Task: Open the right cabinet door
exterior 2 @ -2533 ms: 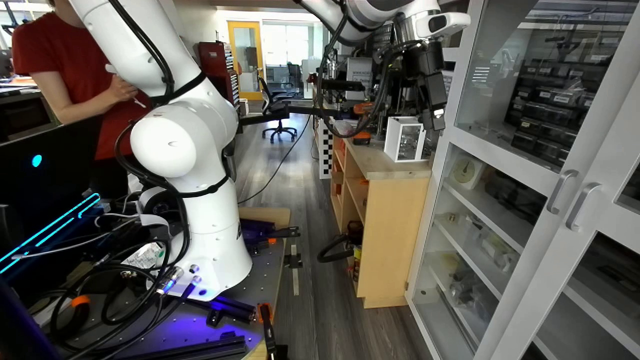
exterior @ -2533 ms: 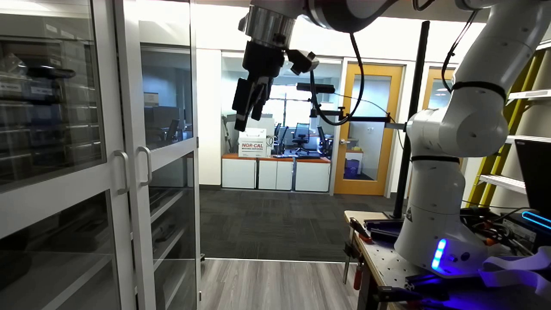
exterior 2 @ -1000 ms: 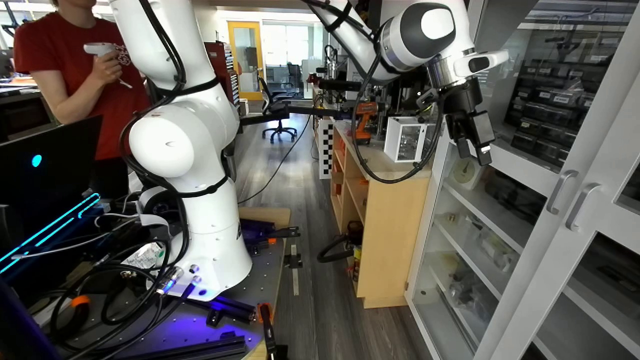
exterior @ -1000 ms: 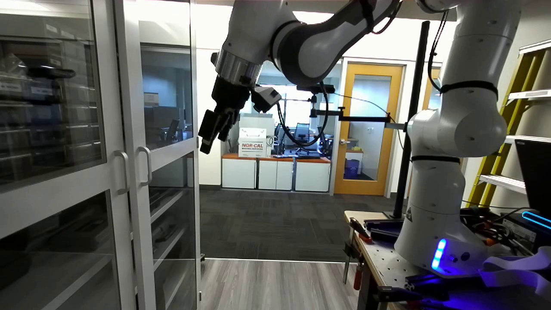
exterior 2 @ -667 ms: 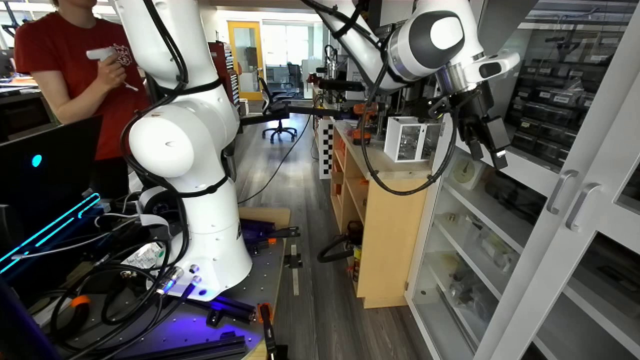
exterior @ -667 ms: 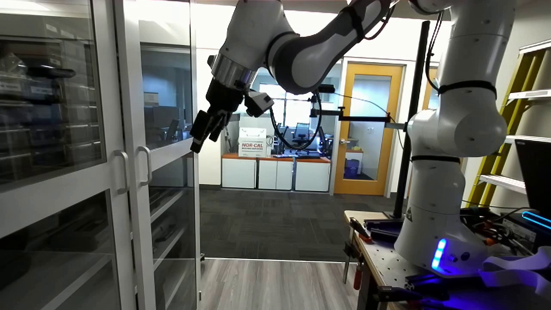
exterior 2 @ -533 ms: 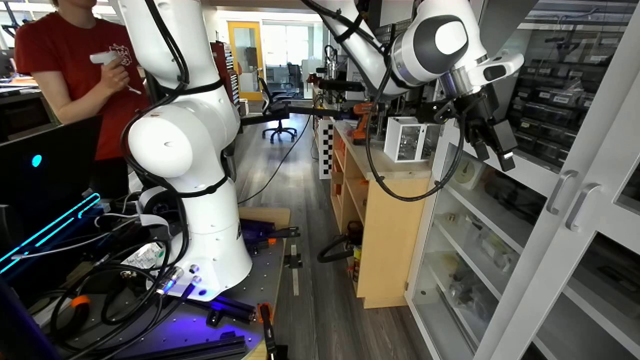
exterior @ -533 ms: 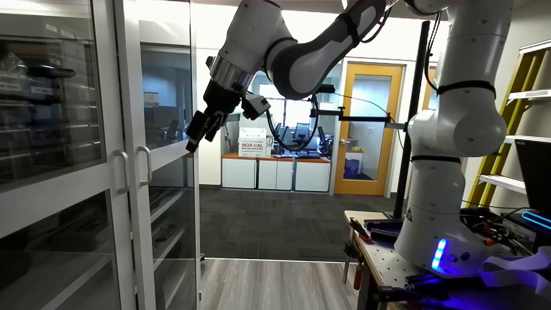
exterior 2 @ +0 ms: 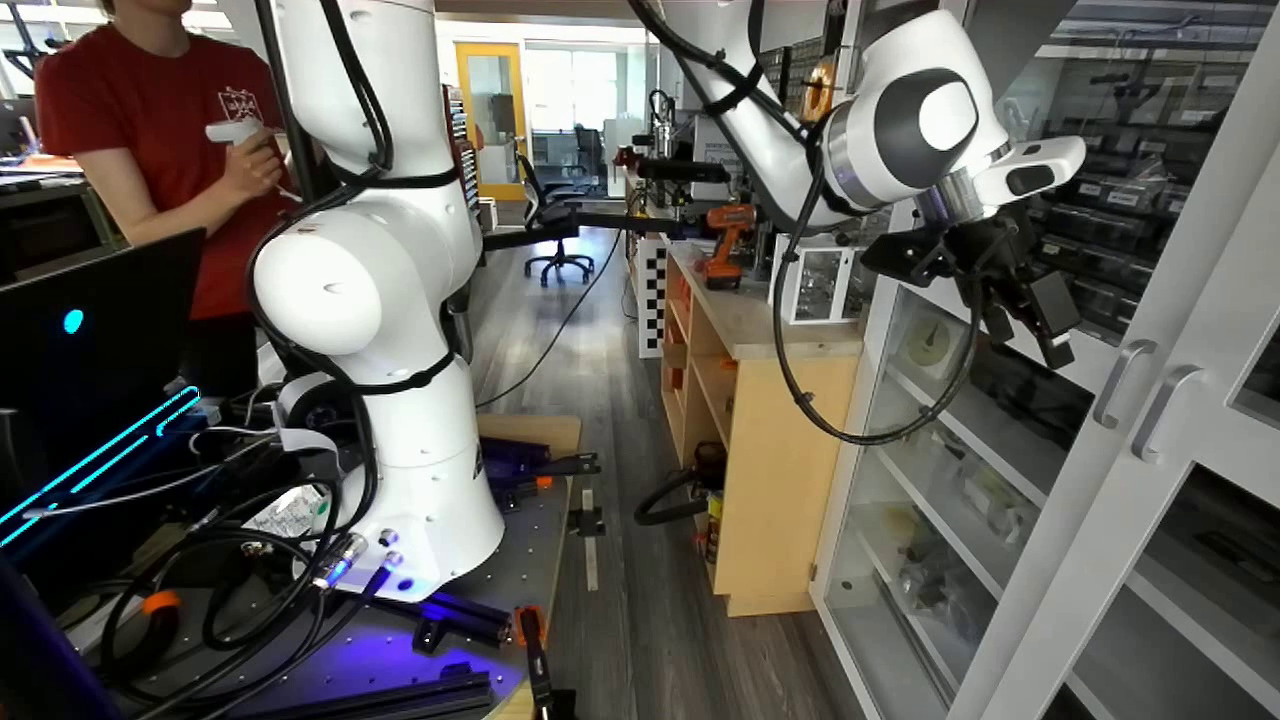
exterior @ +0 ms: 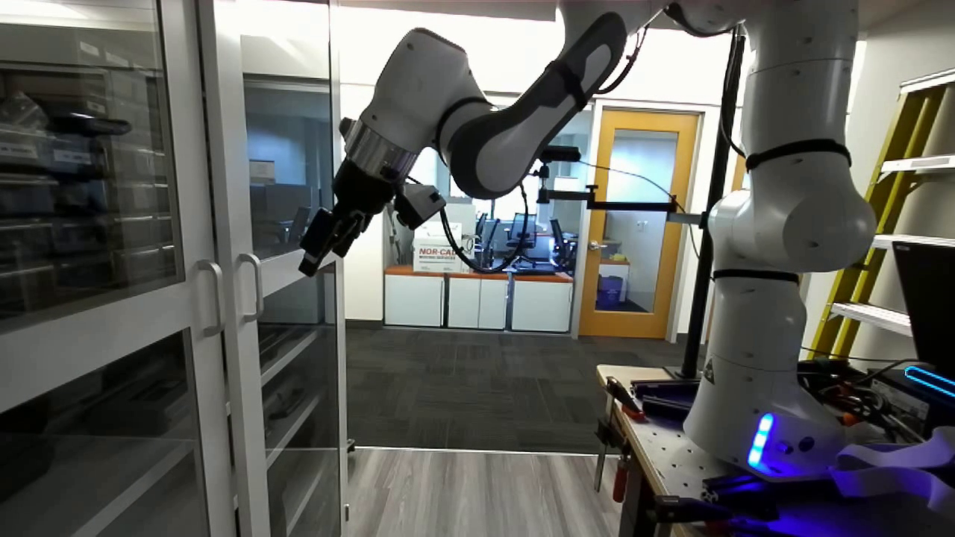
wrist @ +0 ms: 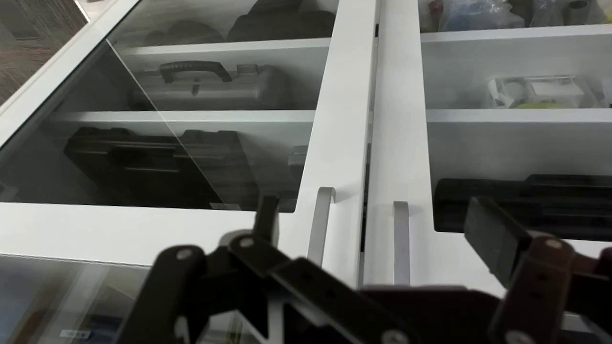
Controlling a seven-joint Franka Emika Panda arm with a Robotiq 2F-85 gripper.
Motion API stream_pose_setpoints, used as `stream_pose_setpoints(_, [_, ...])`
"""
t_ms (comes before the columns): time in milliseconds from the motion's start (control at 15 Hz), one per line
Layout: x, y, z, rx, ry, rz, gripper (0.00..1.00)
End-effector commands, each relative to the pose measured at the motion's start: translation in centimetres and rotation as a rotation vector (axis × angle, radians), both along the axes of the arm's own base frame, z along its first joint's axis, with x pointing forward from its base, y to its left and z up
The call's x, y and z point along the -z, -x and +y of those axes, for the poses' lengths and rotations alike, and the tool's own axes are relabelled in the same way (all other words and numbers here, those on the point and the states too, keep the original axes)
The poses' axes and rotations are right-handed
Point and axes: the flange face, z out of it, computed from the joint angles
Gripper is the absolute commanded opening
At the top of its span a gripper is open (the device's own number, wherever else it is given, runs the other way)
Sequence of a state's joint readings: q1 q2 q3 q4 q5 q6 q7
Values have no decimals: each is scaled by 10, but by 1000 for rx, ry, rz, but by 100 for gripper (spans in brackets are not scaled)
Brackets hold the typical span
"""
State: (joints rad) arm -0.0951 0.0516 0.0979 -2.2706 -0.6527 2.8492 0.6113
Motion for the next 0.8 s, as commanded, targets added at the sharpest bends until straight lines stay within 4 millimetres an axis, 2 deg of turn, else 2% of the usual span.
stream_pose_setpoints(0, [6,-22,-6,-4,5,-34,100])
stream_pose_setpoints(467, [16,-51,-19,-1,-5,-47,100])
stream_pose_setpoints(533, [16,-42,-14,-11,3,-26,100])
stream_pose_setpoints(733, [19,-49,-16,-7,2,-26,100])
